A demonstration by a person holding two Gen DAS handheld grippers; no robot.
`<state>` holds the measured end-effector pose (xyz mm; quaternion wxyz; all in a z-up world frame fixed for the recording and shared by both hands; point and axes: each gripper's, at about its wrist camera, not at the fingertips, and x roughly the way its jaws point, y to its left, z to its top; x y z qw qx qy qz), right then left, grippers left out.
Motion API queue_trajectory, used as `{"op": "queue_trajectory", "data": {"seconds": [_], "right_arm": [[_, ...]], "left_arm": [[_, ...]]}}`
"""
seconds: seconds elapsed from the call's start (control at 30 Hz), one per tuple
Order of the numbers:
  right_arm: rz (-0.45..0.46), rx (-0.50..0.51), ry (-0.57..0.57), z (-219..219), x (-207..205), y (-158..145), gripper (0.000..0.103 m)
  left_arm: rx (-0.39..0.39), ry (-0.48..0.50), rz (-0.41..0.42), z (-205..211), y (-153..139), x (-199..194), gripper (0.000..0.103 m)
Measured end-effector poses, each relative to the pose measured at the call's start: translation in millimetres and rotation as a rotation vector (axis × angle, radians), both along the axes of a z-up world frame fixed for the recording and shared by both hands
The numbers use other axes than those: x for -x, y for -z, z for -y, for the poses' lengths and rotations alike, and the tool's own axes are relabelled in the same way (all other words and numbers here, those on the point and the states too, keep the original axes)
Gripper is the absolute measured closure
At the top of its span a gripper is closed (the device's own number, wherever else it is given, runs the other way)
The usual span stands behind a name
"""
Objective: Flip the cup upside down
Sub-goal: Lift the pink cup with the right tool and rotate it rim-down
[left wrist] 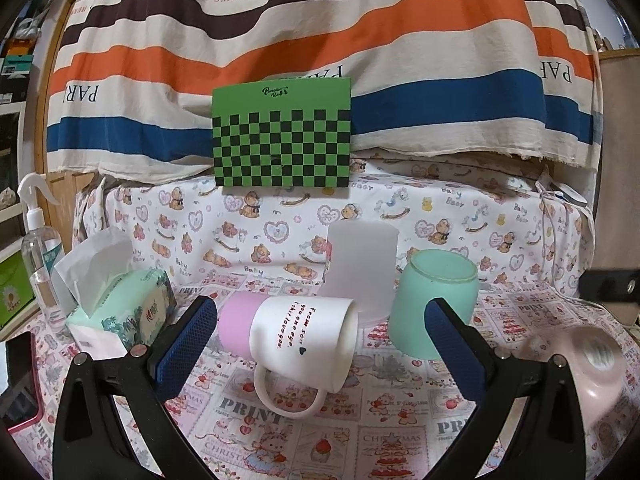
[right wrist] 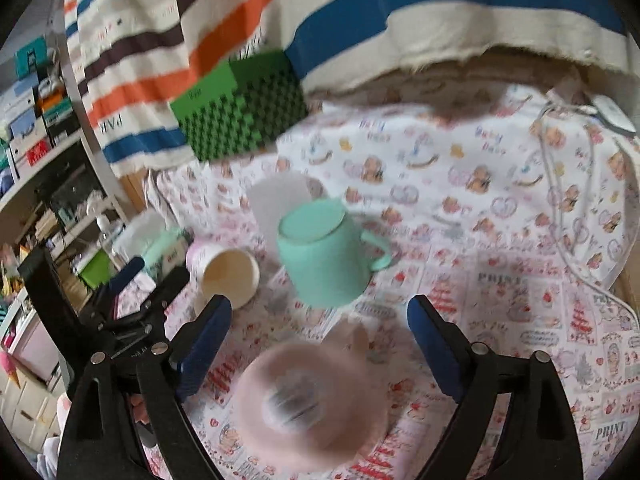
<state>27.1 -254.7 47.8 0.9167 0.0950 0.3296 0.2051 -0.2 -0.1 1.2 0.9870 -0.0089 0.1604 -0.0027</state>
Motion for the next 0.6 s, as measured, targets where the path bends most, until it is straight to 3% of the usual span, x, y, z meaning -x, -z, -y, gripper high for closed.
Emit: {"op": "queue_trajectory", "data": {"seconds": [0.2,0.43,0.53,0.6], "right_arm": [[0.048,0.024,0.148,36.7,15.2,-5.8,0.011],[0.064,-0.014,0.276,81.7,30.2,5.4,0.011],[0.048,-0.078,0.303,95.4,28.8,6.7,0.011],[0.05,-0.072,0.344,101.7,29.4,7.7,0.011]], "left_arm": [[-0.011,0.004,0.013,5.0,-1.8,7.0,0.0],[0.055,0.186,0.039,39.7,-26.0,59.8,0.0],[0.131,0.236,-0.064,53.5,-24.8,58.7,0.0],[0.217,0.26,-0.199,53.3,-15.3,41.2,0.0]]}}
